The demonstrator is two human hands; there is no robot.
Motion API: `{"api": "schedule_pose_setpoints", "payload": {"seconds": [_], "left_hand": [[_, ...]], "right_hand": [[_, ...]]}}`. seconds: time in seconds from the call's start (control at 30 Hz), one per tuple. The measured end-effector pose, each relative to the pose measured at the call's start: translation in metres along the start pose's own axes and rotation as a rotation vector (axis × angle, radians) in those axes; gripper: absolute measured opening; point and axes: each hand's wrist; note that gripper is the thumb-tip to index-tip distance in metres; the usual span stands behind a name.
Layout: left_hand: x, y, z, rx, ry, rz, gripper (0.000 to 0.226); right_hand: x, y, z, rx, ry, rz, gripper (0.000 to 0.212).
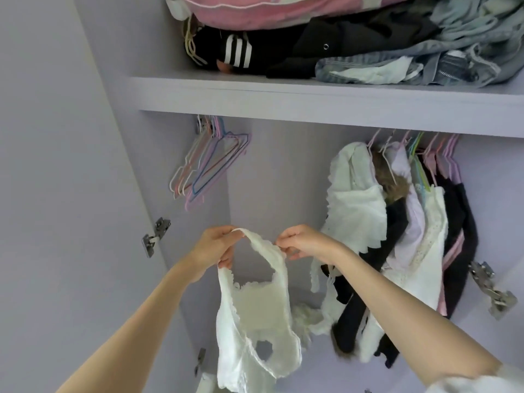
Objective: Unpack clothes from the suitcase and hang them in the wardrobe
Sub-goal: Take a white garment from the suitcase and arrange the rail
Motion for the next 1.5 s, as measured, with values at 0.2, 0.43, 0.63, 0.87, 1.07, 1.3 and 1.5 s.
{"api": "schedule_pose_setpoints", "payload": {"seconds": [0.2,0.43,0.63,0.87,1.07,1.3,1.5], "left_hand": [[0.048,-0.005,0.040,0.037,0.024,0.110,0.024],[0.103,0.000,0.100,0.047,-0.140,0.150,0.025],[0.130,0.015,0.130,0.137,-0.141,0.193,0.019],[0.149,0.008,0.141,0.114,-0.172,0.205,0.017],[0.158,0.005,0.139,0.116,-0.165,0.185,0.022],[0.158,0.003,0.124,0.112,-0.139,0.162,0.019],[0.145,-0.002,0.103,0.088,-0.154,0.135,0.019]], "right_hand": [[0.081,0.012,-0.011,0.041,-0.024,-0.049,0.014],[0.195,0.053,-0.045,0.239,-0.153,-0.045,0.010],[0.283,0.084,-0.079,0.409,-0.274,-0.071,0.023],[0.328,0.083,-0.093,0.331,-0.509,-0.058,0.029],[0.328,0.070,-0.083,0.201,-0.672,-0.003,0.028],[0.311,0.057,-0.050,0.382,-0.784,0.210,0.035],[0.271,0.032,-0.024,0.296,-0.727,0.254,0.036]]}}
Point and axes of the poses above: each hand's wrist, its own x-axis towards the middle knuckle, its own z-axis out of the back of the hand, y = z × x, and after that the axes turned 13 degrees about z, right-handed
